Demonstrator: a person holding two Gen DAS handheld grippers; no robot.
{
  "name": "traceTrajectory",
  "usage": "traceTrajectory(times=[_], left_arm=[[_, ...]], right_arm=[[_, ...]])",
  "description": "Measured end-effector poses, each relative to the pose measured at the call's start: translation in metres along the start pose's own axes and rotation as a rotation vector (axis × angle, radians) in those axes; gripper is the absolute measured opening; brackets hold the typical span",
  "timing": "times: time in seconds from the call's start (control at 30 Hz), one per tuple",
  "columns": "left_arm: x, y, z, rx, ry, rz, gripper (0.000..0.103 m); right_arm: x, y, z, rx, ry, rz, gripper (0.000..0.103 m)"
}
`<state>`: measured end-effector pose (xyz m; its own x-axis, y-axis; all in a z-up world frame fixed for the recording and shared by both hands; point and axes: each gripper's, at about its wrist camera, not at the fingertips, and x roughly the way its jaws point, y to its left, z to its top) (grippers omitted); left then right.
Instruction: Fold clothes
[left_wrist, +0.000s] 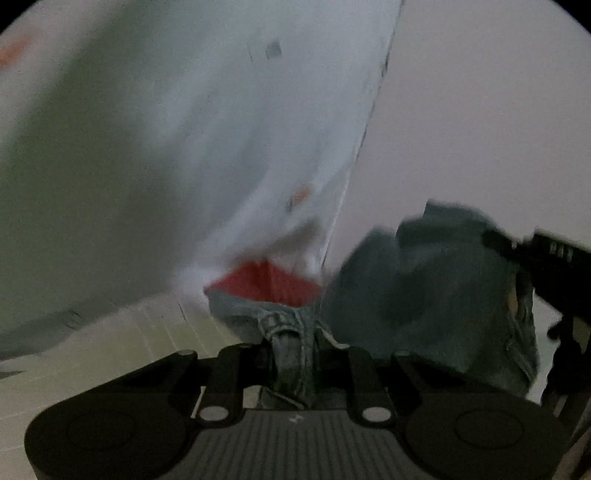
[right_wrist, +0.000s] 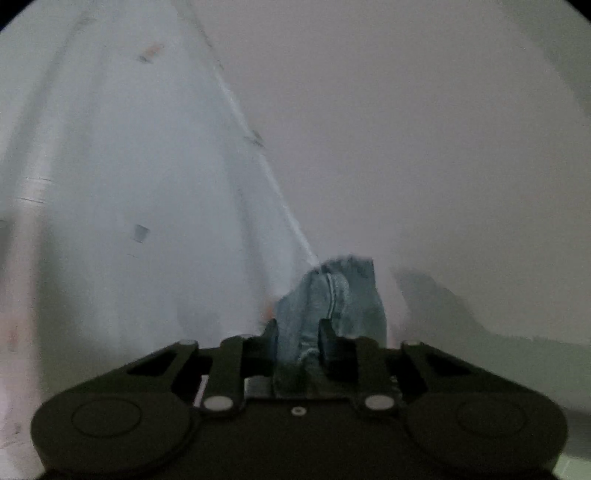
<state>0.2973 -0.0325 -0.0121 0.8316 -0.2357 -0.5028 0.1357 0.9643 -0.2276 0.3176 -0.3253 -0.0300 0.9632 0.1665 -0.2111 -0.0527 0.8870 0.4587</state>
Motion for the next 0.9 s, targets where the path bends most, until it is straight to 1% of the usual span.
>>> traceTrajectory(times=[0.03,0.13,0.17,0.23,0.3,0.37,0.4,0.43,0.5,0.53,0.57,0.6,0.63,0.67,0.7,0.73,0.8,0.83,0.87,0.9], left_arm=[[-0.02,0.002,0.001,-0.007,-0.023,0.004,0.019],[-0.073,0.013,-0.013,-0.026,-0.053,0.053,0.019],[-0.092,0.018,-0.021,-0.034,-0.056,0.073,0.019],[-0.132,0.032,-0.043,-0.046,-0.052,0.139,0.019],[-0.175,0.049,-0.076,-0.078,-0.031,0.235,0.019],[-0.211,0.069,-0.11,-0.111,0.013,0.329,0.019],[-0.229,0.08,-0.127,-0.13,0.038,0.376,0.019],[-0.247,0.094,-0.151,-0.177,0.082,0.431,0.019],[-0.276,0.118,-0.193,-0.285,0.168,0.515,0.019],[-0.291,0.13,-0.217,-0.345,0.214,0.553,0.018],[-0.308,0.138,-0.239,-0.4,0.246,0.582,0.018],[-0.322,0.145,-0.256,-0.441,0.266,0.608,0.018],[-0.338,0.151,-0.27,-0.48,0.274,0.618,0.018],[-0.351,0.157,-0.276,-0.517,0.263,0.618,0.019],[-0.364,0.163,-0.282,-0.549,0.252,0.619,0.019],[-0.371,0.167,-0.282,-0.546,0.242,0.626,0.019],[-0.384,0.175,-0.284,-0.536,0.224,0.64,0.02],[-0.384,0.177,-0.284,-0.514,0.227,0.648,0.024],[-0.385,0.178,-0.284,-0.494,0.229,0.655,0.025],[-0.39,0.183,-0.288,-0.493,0.236,0.656,0.028]], right_arm=[[-0.014,0.009,0.001,-0.008,0.001,0.017,0.021],[-0.054,0.037,0.003,-0.031,0.009,0.069,0.021],[-0.064,0.045,-0.008,-0.025,0.047,0.089,0.021],[-0.084,0.059,-0.029,-0.012,0.124,0.129,0.021],[-0.104,0.074,-0.05,0.001,0.202,0.168,0.021],[-0.124,0.088,-0.073,0.009,0.284,0.206,0.021],[-0.13,0.097,-0.094,-0.015,0.355,0.211,0.021],[-0.136,0.106,-0.116,-0.036,0.428,0.215,0.021],[-0.156,0.116,-0.167,-0.052,0.589,0.208,0.021],[-0.165,0.122,-0.187,-0.068,0.65,0.2,0.023],[-0.174,0.128,-0.208,-0.085,0.71,0.193,0.027],[-0.182,0.134,-0.225,-0.106,0.762,0.189,0.035],[-0.191,0.144,-0.23,-0.154,0.767,0.207,0.046],[-0.199,0.153,-0.235,-0.199,0.768,0.223,0.057],[-0.206,0.16,-0.236,-0.224,0.752,0.221,0.076],[-0.214,0.168,-0.237,-0.249,0.736,0.22,0.089],[-0.228,0.183,-0.24,-0.298,0.703,0.216,0.103],[-0.231,0.187,-0.242,-0.322,0.68,0.211,0.103],[-0.235,0.191,-0.244,-0.345,0.659,0.203,0.103],[-0.242,0.192,-0.249,-0.366,0.648,0.185,0.103]])
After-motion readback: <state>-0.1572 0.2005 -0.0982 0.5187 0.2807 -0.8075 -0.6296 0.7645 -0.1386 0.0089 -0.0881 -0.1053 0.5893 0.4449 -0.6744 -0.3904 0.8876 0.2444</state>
